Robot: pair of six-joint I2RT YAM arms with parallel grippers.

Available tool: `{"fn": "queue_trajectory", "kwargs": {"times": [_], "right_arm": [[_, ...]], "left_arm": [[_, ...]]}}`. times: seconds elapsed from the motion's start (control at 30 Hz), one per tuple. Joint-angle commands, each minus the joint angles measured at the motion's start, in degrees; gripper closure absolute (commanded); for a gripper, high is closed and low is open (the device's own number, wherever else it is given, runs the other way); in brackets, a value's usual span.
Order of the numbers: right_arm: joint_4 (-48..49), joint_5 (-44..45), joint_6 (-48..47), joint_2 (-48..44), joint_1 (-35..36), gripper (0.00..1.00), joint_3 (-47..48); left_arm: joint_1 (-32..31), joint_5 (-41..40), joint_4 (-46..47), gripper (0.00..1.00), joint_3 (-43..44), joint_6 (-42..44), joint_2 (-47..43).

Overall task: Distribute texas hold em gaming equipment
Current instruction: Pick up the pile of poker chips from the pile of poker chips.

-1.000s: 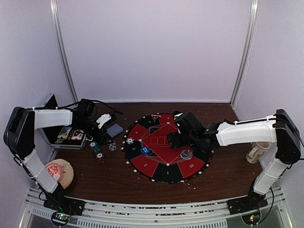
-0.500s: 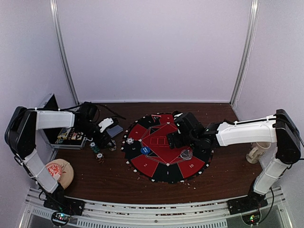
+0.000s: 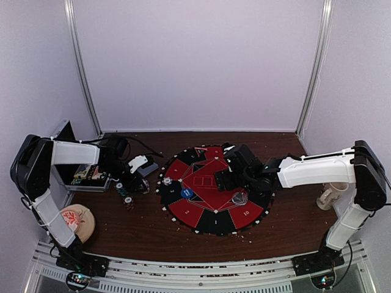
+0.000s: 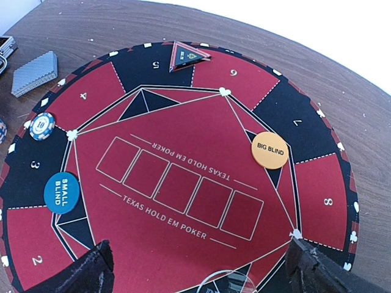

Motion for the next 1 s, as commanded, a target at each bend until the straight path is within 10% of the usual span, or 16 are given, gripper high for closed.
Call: {"fn": "queue_trajectory", "kwargs": {"times": [0.0, 0.97], "right_arm": [[-0.5, 1.3, -0.4, 1.0, 0.4, 0.01, 0.3], [-0.9, 1.3, -0.4, 1.3, 0.5, 0.0, 0.6]], "left_arm": [[-0.1, 0.4, 2.0, 0.36, 0.0, 0.1, -0.5], [-0.1, 0.8, 1.6, 0.69, -0.6, 0.3, -3.6]]}}
